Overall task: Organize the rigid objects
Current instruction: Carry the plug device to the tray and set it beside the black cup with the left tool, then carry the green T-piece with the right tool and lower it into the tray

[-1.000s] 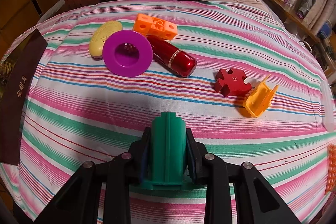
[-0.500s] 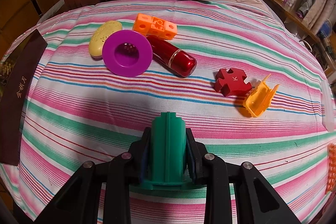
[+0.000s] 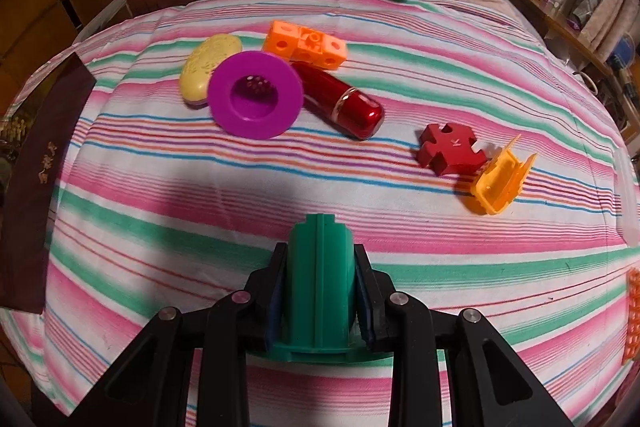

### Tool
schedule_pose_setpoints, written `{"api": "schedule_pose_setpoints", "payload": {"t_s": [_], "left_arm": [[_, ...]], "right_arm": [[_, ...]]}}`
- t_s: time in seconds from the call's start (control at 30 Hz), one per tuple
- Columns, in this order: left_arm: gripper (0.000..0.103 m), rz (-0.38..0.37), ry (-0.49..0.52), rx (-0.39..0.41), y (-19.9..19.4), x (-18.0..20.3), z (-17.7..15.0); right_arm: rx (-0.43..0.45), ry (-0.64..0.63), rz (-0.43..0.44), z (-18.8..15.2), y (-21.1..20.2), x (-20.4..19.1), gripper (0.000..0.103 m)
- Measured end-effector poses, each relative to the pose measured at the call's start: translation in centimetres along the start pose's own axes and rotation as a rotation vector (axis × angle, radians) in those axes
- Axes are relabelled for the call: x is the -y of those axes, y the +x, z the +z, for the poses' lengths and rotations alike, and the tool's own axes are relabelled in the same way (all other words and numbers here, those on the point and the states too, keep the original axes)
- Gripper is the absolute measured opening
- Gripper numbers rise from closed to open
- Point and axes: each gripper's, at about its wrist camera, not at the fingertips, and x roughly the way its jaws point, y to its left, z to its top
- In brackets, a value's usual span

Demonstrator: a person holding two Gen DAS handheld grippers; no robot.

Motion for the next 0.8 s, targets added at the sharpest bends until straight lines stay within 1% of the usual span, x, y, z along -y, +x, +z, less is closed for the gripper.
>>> {"api": "schedule_pose_setpoints", "payload": {"t_s": [0.13, 0.27, 0.33, 0.53, 0.7, 0.8], "left_arm": [[0.058, -0.008, -0.016, -0.001, 0.0, -0.4, -0.1], [0.058, -0.007, -0.015, -0.002, -0.1, -0.6, -0.6], [0.058, -0.011, -0.017, -0.006, -0.1, -0.8, -0.8], [0.058, -0.005, -0.022, 0.000, -0.2, -1.3, -0.9], [0.058, -0.014, -0.044, -0.005, 0.0, -1.8, -1.0], [0.058, -0.013, -0.055, -0.009, 0.0, -2.1, -1.1]], "right_arm": [[-0.020, -0.016, -0.004, -0.1, -0.4, -1.3, 0.030], [-0.024, -0.015, 0.029, -0.5, -0.9, -3.1, 0.030], [-0.019, 0.013, 0.052, -0.6, -1.1, -3.5, 0.030], [0.086, 0.063, 0.123, 0.0, -4.3, -5.3, 0.030], [0.163, 0.024, 0.200, 0.9, -7.5, -8.5, 0.030], [0.208, -0.027, 0.287, 1.7, -9.9, -11.8, 0.030]]}}
